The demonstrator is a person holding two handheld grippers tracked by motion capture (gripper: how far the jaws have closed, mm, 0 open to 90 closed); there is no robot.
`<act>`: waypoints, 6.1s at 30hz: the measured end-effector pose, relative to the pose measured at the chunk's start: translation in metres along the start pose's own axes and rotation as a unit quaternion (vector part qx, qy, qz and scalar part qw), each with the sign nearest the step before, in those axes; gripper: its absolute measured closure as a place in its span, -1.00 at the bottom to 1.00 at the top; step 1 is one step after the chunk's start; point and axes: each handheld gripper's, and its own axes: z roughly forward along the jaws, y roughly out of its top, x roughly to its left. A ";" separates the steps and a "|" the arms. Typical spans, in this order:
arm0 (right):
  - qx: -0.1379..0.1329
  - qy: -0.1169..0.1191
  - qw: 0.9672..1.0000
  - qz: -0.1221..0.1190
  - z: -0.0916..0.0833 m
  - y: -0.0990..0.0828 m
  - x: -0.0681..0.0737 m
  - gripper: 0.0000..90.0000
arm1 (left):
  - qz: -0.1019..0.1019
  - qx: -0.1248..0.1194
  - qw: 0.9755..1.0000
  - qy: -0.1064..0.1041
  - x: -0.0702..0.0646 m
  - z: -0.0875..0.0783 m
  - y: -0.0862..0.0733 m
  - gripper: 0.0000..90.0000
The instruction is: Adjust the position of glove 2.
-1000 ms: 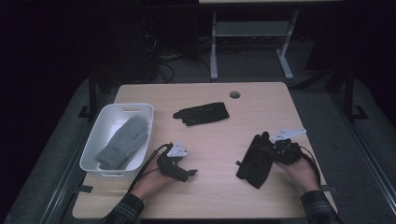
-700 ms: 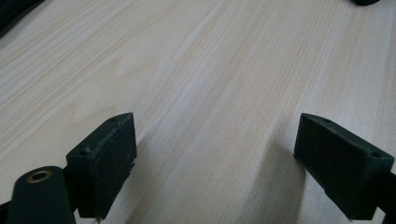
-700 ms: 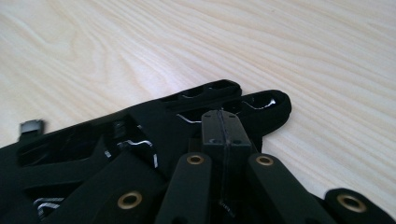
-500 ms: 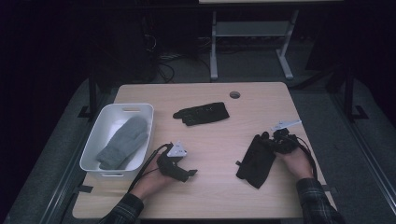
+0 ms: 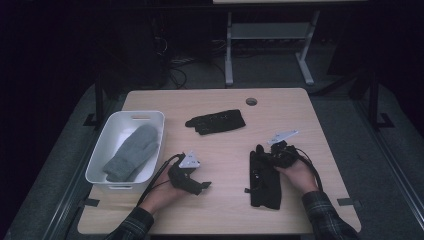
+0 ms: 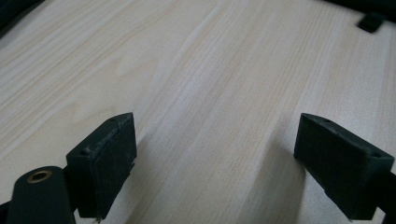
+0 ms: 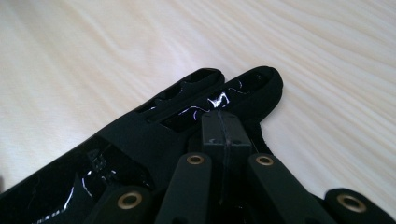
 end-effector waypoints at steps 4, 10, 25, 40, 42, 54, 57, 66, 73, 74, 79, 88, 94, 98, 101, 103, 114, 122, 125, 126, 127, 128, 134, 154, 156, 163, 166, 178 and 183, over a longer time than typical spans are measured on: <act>0.004 0.006 1.000 -0.014 0.003 0.004 0.012 1.00 | 0.001 0.001 1.000 0.000 0.000 0.000 0.000 -0.73; 0.012 0.006 1.000 -0.020 0.003 0.005 0.020 1.00 | 0.001 0.001 1.000 0.000 0.000 0.000 0.000 -0.73; -0.044 -0.014 0.999 -0.004 -0.022 -0.005 0.009 0.57 | 0.000 0.000 1.000 0.000 0.000 0.000 0.000 -0.73; -0.049 -0.054 0.995 0.070 -0.040 -0.068 -0.021 -0.39 | -0.001 0.001 1.000 -0.002 0.000 0.000 0.000 -0.73; -0.047 -0.064 0.994 0.068 -0.038 -0.071 -0.019 -0.43 | 0.000 0.001 1.000 -0.003 0.000 0.000 0.000 -0.73; -0.060 -0.070 0.993 0.075 -0.033 -0.077 -0.023 -0.69 | -0.024 0.005 0.999 0.025 0.012 -0.004 0.013 0.18; -0.060 -0.070 0.993 0.074 -0.033 -0.077 -0.023 -0.69 | -0.052 -0.010 0.998 0.028 0.019 -0.006 0.025 0.55; -0.059 -0.070 0.993 0.076 -0.033 -0.077 -0.023 -0.69 | -0.064 -0.022 0.997 0.047 0.039 0.009 0.065 0.98; -0.059 -0.070 0.993 0.076 -0.033 -0.077 -0.023 -0.70 | -0.058 -0.022 0.996 0.071 0.061 0.025 0.094 0.98; -0.059 -0.069 0.993 0.076 -0.033 -0.076 -0.023 -0.69 | -0.060 -0.022 0.995 0.075 0.066 0.028 0.098 0.98; -0.060 -0.068 0.993 0.074 -0.033 -0.076 -0.023 -0.70 | -0.073 -0.016 0.993 0.089 0.082 0.044 0.110 0.98; -0.061 -0.068 0.993 0.074 -0.032 -0.076 -0.023 -0.70 | -0.080 -0.001 0.993 0.088 0.096 0.086 0.120 0.98; -0.061 -0.068 0.993 0.074 -0.032 -0.076 -0.023 -0.70 | -0.083 0.001 0.992 0.090 0.101 0.102 0.124 0.98; -0.061 -0.068 0.993 0.074 -0.033 -0.076 -0.023 -0.69 | -0.091 0.012 0.992 0.087 0.106 0.109 0.121 0.98; -0.061 -0.068 0.993 0.075 -0.032 -0.076 -0.023 -0.70 | -0.101 0.011 0.992 0.077 0.107 0.110 0.118 0.99; -0.061 -0.068 0.993 0.073 -0.032 -0.076 -0.024 -0.69 | -0.100 0.015 0.992 0.077 0.105 0.108 0.117 0.99; -0.061 -0.068 0.993 0.079 -0.032 -0.075 -0.023 -0.69 | -0.098 0.014 0.993 0.059 0.086 0.084 0.095 0.99; -0.059 -0.068 0.993 0.077 -0.032 -0.075 -0.023 -0.69 | -0.092 0.024 0.995 0.034 0.066 0.067 0.082 0.99; -0.059 -0.068 0.993 0.077 -0.032 -0.075 -0.023 -0.69 | -0.092 0.026 0.995 0.026 0.058 0.062 0.078 0.99; -0.059 -0.068 0.993 0.077 -0.032 -0.075 -0.023 -0.69 | -0.093 0.027 0.995 0.022 0.055 0.061 0.077 0.99; -0.059 -0.068 0.993 0.077 -0.032 -0.075 -0.023 -0.69 | -0.093 0.029 0.995 0.017 0.053 0.059 0.076 0.99; -0.059 -0.067 0.993 0.076 -0.032 -0.075 -0.023 -0.69 | -0.091 0.031 0.995 0.016 0.049 0.058 0.075 0.99; -0.059 -0.066 0.993 0.075 -0.032 -0.075 -0.023 -0.69 | -0.077 0.039 0.996 0.003 0.031 0.048 0.067 0.99; -0.060 -0.068 0.993 0.069 -0.032 -0.075 -0.024 -0.69 | -0.046 0.041 0.998 -0.005 0.006 0.017 0.066 0.98; -0.060 -0.067 0.993 0.071 -0.032 -0.075 -0.024 -0.70 | -0.045 0.026 0.999 -0.002 0.010 0.020 0.076 0.99; -0.061 -0.068 0.993 0.070 -0.032 -0.075 -0.024 -0.69 | -0.048 0.023 0.999 0.002 0.022 0.045 0.099 0.98; -0.061 -0.068 0.993 0.070 -0.032 -0.075 -0.024 -0.69 | -0.057 0.034 0.998 -0.002 0.026 0.056 0.097 0.99; -0.061 -0.068 0.993 0.069 -0.032 -0.075 -0.023 -0.69 | -0.028 0.058 0.997 -0.051 0.003 0.056 0.083 0.99; -0.061 -0.067 0.994 0.069 -0.032 -0.075 -0.024 -0.70 | -0.012 0.066 0.995 -0.068 -0.014 0.048 0.077 0.99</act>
